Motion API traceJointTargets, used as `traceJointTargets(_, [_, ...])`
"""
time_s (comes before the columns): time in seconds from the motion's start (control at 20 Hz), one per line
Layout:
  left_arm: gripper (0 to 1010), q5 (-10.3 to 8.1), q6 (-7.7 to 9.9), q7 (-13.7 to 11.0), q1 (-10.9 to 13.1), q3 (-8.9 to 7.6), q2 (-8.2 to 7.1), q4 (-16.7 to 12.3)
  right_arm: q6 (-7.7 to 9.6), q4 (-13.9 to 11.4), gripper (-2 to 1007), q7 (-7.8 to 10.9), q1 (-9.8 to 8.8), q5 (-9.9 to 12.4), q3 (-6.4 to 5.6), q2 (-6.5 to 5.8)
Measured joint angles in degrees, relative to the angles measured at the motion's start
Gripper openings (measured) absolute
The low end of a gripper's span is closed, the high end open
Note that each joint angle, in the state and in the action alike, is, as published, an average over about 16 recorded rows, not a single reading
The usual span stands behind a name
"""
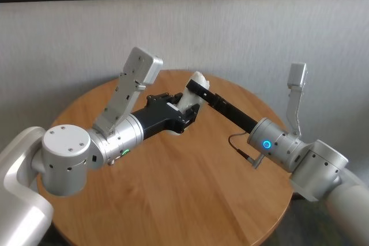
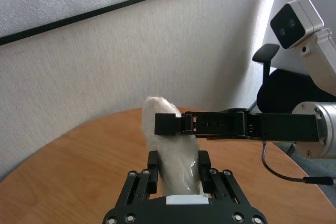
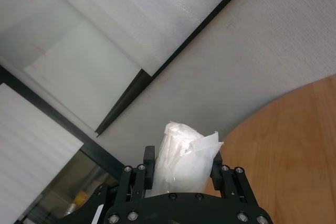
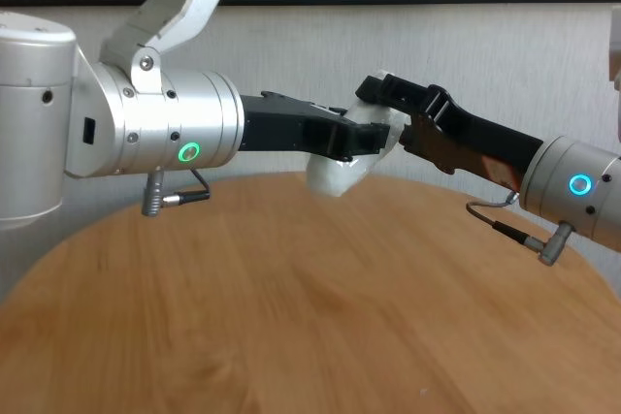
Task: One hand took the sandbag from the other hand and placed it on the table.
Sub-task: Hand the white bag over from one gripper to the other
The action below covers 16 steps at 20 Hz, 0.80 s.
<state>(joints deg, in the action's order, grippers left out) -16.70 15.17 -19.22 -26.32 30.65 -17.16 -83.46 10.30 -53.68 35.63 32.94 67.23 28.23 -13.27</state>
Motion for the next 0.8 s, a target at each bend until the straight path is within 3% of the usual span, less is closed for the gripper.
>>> traceJointTargets(0.8, [483, -0.02, -0.01, -0.01, 0.00, 0.00, 0.00, 0.00, -0.42, -0.46, 601, -0.09, -0.44, 0.32, -0.41, 0.00])
